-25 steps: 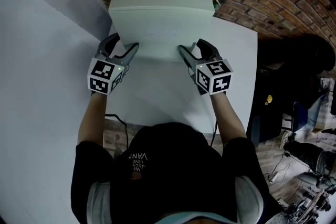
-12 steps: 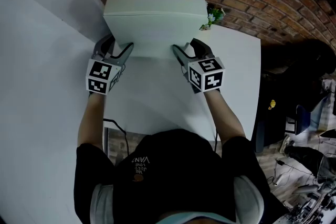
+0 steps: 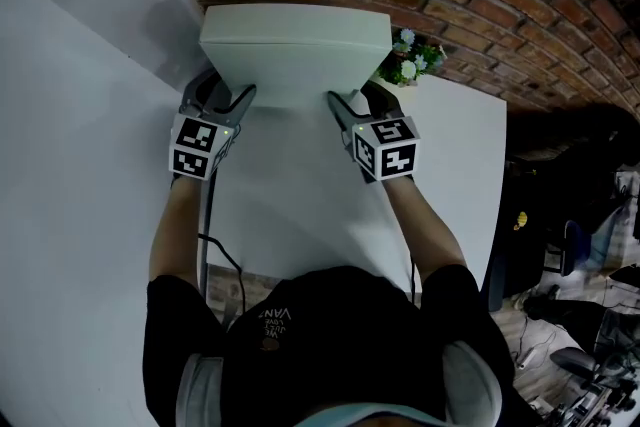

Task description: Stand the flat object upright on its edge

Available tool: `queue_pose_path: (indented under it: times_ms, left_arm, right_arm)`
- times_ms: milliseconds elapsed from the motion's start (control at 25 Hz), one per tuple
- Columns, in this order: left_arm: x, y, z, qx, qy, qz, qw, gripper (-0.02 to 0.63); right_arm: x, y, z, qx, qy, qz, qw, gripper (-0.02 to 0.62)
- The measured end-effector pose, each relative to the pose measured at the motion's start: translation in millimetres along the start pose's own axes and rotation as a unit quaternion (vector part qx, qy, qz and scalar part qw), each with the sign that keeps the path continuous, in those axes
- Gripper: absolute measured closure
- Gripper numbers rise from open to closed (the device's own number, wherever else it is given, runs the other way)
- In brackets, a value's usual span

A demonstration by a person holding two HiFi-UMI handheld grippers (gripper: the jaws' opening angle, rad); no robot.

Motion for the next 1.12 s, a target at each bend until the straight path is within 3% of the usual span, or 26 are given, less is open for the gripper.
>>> queue_pose_path:
  times_ms: [1120]
  left_arm:
    - [-62.0,-16.9,67.5,-0.004,0.000,-0.003,1.0000,0.334]
  right_arm:
    - [-79.3,8.4,-22.3,-0.012,-0.011,-0.001,1.000,0.342]
Point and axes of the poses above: the fingertips, and each gripper's own axes: x backward along the fingers, z to its left, y out of its top, the point moved 2 cm from there along x, backward along the fingers, and after that the axes turned 14 degrees about -y, right-handed, at the moved point
